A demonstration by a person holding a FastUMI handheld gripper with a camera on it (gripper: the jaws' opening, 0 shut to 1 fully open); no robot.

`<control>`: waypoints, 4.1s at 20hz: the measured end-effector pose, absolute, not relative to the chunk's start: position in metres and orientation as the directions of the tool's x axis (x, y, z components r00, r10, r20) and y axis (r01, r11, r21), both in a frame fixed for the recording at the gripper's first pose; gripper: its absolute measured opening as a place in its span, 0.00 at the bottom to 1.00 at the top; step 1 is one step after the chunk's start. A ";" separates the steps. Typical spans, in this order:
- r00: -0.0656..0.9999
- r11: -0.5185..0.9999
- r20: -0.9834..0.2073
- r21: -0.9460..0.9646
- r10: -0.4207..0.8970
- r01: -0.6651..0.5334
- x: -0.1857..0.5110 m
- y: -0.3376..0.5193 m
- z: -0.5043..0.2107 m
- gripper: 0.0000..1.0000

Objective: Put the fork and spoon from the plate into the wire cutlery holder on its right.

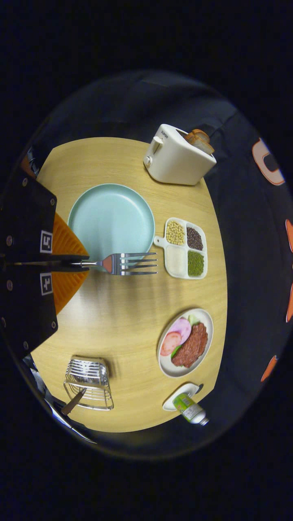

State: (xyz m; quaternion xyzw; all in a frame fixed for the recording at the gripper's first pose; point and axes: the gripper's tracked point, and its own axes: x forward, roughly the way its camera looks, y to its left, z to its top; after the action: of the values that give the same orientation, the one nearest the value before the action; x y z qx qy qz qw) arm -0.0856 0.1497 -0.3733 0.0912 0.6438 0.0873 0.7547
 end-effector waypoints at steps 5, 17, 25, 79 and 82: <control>0.164 0.971 -0.963 0.227 0.212 0.076 -0.110 0.071 -0.370 0.03; 0.165 0.978 -0.974 0.175 0.155 0.113 -0.145 -0.036 -0.374 0.03; 0.137 0.973 -0.972 0.207 0.192 0.105 -0.153 -0.045 -0.383 0.05; 0.993 0.991 0.094 0.103 0.074 -0.084 0.016 -0.058 -0.003 0.95; 0.992 0.989 0.099 0.118 0.079 -0.091 0.014 -0.047 -0.002 0.95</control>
State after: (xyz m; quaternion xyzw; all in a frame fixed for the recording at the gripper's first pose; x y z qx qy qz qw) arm 0.0138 -0.0473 -0.0020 0.0612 -0.0469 0.0426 0.9961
